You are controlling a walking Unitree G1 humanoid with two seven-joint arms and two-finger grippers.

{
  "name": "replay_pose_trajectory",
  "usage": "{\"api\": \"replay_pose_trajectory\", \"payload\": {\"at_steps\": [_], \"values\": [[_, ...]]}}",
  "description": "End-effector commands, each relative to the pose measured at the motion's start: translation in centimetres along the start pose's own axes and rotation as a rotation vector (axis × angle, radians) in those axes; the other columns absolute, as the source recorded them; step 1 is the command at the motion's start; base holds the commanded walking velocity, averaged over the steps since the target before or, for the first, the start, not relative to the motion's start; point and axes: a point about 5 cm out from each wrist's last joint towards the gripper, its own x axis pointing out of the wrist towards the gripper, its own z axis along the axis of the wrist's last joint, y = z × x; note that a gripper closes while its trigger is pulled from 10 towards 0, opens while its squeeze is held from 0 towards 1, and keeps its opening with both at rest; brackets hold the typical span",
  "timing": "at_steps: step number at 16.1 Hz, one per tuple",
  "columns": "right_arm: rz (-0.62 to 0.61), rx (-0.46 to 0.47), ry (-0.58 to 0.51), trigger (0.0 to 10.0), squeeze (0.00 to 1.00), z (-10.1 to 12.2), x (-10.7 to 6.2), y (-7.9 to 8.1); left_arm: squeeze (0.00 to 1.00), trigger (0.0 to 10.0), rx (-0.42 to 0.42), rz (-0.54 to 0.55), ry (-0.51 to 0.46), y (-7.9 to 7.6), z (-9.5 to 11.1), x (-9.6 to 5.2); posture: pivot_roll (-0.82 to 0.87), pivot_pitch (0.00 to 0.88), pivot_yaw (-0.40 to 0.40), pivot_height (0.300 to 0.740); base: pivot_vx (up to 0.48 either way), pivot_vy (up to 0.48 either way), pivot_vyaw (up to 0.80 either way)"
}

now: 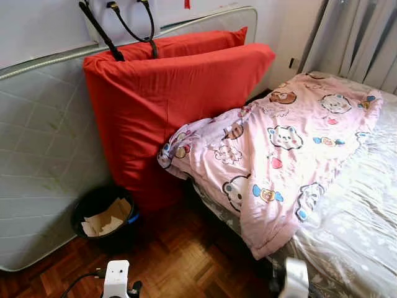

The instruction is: Clean up the room

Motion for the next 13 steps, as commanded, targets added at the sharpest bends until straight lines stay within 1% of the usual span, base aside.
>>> {"api": "replay_pose_trajectory", "payload": {"at_steps": [1, 2, 4, 7, 9, 10, 13], "values": [[-0.027, 0.001, 0.021, 10.0, 0.0, -0.4, -0.1, -0.3, 0.0, 10.0, 0.014, -0.004, -0.005, -0.1, 0.3, 0.1, 0.05, 0.0, -0.004, 0.74, 0.0, 0.0, 0.0], [-0.038, 0.021, 0.039, 10.0, 0.0, -1.1, -0.2, -0.6, 0.0, 10.0, 0.013, -0.003, -0.003, 0.0, 0.3, 0.1, 0.04, 0.0, -0.002, 0.74, 0.0, 0.0, 0.0], [-0.034, 0.014, 0.061, 10.0, 0.0, -2.0, -0.5, -0.7, 0.0, 10.0, 0.015, -0.003, 0.004, 0.1, 0.2, 0.1, 0.04, 0.0, 0.001, 0.74, 0.0, 0.0, 0.0], [-0.039, 0.021, 0.063, 10.0, 0.0, -2.1, -0.6, -0.8, 0.0, 10.0, 0.015, -0.009, 0.025, 0.0, -0.1, 0.1, 0.04, 0.0, 0.001, 0.74, 0.0, 0.0, 0.0], [-0.034, 0.043, 0.039, 10.0, 0.0, -1.6, -0.5, -1.0, 0.0, 10.0, 0.026, -0.041, 0.065, -0.4, -0.7, 0.0, 0.04, 0.0, -0.002, 0.74, 0.0, 0.0, 0.0], [-0.028, 0.035, 0.041, 10.0, 0.0, -1.5, -0.4, -0.9, 0.0, 10.0, 0.023, -0.052, 0.087, -0.6, -1.1, -0.1, 0.04, 0.0, 0.0, 0.74, 0.0, 0.0, 0.0], [-0.026, 0.035, 0.044, 10.0, 0.0, -1.5, -0.4, -0.7, 0.0, 10.0, 0.036, -0.058, 0.102, -0.8, -1.4, -0.2, 0.04, 0.0, 0.001, 0.74, 0.0, 0.0, 0.0]]}}
